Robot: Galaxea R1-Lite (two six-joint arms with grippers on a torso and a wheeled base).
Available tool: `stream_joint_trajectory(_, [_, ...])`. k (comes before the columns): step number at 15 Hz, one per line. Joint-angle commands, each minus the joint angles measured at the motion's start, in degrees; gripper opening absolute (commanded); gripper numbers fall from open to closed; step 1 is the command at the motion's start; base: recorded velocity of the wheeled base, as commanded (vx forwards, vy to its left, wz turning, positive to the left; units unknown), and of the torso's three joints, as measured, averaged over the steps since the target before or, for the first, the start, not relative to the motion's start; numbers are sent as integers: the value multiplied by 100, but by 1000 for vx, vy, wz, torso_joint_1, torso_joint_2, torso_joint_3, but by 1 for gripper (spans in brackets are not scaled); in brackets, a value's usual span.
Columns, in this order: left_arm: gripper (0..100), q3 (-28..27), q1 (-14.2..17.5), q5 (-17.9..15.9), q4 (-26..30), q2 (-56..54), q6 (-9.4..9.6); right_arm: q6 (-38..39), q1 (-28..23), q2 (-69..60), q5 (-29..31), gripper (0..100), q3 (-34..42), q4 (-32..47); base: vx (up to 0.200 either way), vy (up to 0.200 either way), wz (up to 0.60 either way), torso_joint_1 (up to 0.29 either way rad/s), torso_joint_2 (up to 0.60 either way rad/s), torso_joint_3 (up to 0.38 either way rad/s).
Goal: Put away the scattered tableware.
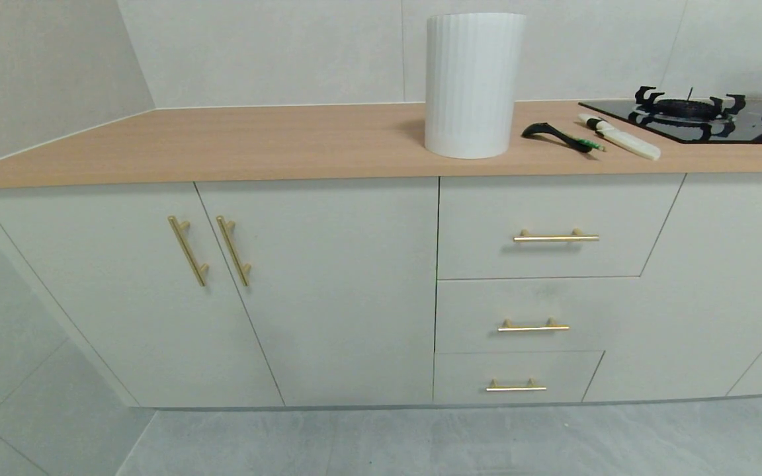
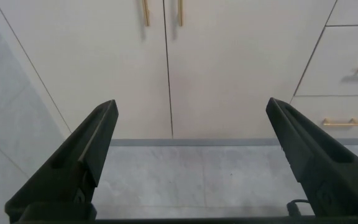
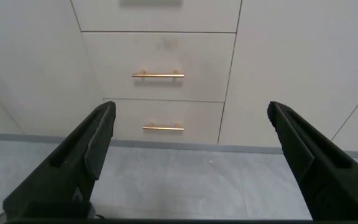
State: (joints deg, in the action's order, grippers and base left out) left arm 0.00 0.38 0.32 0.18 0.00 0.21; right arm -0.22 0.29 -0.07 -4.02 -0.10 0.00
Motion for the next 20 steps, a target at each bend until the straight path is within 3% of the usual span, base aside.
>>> stream_joint_trajectory(1, [100,0,6,3,-1,9,6,-4,6,7,-2,100,1,-9,0,0,0,0,0,0])
stream_joint_trajectory(8, [100,0,6,3,-1,9,14,13,-3,7,-2,100,1,-9,171,0,0,0,2,-1])
stream_joint_trajectory(20, [100,0,6,3,-1,9,-12,-57,-3,7,7,100,10,-18,0,0,0,0,0,0])
